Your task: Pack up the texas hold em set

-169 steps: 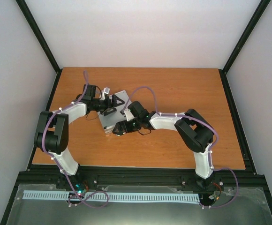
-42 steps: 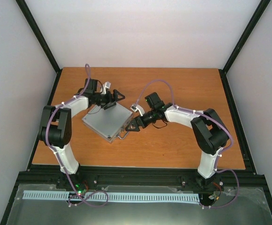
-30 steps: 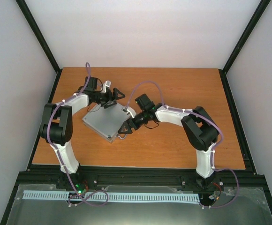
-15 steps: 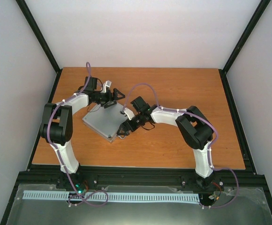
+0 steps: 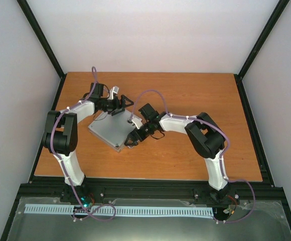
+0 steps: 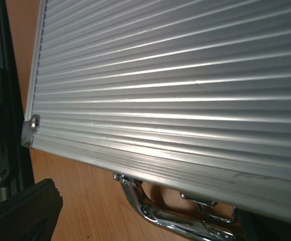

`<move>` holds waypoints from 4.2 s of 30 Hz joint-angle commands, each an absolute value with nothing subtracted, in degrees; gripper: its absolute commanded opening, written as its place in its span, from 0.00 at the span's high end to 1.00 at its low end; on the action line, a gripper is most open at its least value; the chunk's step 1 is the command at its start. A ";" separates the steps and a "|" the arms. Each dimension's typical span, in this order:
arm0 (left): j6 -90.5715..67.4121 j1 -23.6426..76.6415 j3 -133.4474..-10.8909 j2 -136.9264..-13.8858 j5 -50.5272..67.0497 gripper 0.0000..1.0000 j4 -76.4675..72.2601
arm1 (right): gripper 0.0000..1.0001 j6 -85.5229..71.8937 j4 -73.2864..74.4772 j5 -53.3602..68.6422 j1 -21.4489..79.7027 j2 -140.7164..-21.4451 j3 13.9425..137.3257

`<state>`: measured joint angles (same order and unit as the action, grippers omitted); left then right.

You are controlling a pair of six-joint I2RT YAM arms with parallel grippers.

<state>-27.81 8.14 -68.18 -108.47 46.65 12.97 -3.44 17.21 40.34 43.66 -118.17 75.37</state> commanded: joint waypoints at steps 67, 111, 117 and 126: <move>-26.10 6.24 -68.06 -118.92 34.20 0.00 26.72 | 0.00 2.27 62.71 16.71 32.41 -118.88 93.75; -24.19 6.25 -67.37 -121.36 33.73 0.00 27.33 | 0.00 4.23 23.45 38.65 42.20 -118.48 77.94; -23.69 6.24 -67.39 -121.73 33.72 0.00 27.33 | 0.00 4.94 25.24 38.77 42.19 -120.08 79.92; -23.93 6.24 -68.58 -122.80 34.23 0.00 27.33 | 0.00 11.64 39.46 51.60 40.91 -123.53 88.14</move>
<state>-25.26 6.48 -73.21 -112.77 51.70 16.88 7.44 33.41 43.44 41.45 -122.13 85.27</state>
